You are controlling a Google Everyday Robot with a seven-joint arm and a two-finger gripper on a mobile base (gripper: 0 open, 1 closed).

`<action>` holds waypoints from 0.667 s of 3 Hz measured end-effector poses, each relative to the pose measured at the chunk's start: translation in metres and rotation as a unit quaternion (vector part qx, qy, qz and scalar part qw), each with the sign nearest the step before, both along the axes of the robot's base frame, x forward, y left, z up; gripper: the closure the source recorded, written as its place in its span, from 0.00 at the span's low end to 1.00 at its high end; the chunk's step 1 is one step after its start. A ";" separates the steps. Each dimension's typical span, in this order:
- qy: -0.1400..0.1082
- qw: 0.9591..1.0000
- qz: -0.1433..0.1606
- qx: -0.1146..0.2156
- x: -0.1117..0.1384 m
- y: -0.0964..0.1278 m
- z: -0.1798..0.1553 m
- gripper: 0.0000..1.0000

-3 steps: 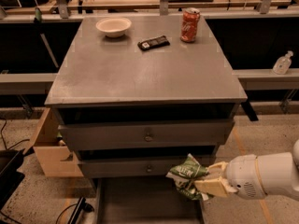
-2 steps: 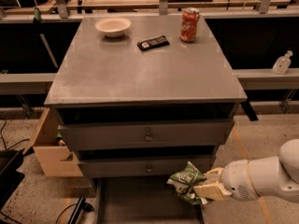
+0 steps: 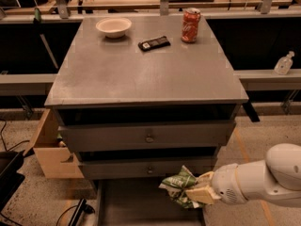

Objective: Place green jalapeno chip bag into bottom drawer

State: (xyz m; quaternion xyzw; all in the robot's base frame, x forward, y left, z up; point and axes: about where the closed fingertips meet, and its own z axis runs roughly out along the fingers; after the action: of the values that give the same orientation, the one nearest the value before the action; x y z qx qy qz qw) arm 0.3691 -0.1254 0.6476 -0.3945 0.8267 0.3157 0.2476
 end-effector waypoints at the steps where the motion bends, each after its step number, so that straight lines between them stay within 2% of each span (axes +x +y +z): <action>1: 0.021 1.000 0.010 -0.002 -0.006 0.050 -0.051 1.00; 2: 0.043 0.999 0.018 -0.005 -0.002 0.099 -0.108 1.00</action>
Offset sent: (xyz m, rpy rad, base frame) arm 0.0185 0.1507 -0.1930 -0.0624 0.1110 0.0025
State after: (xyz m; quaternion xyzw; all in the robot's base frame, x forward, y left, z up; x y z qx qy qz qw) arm 0.3667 -0.0262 0.5397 -0.3962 0.8310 0.3327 0.2043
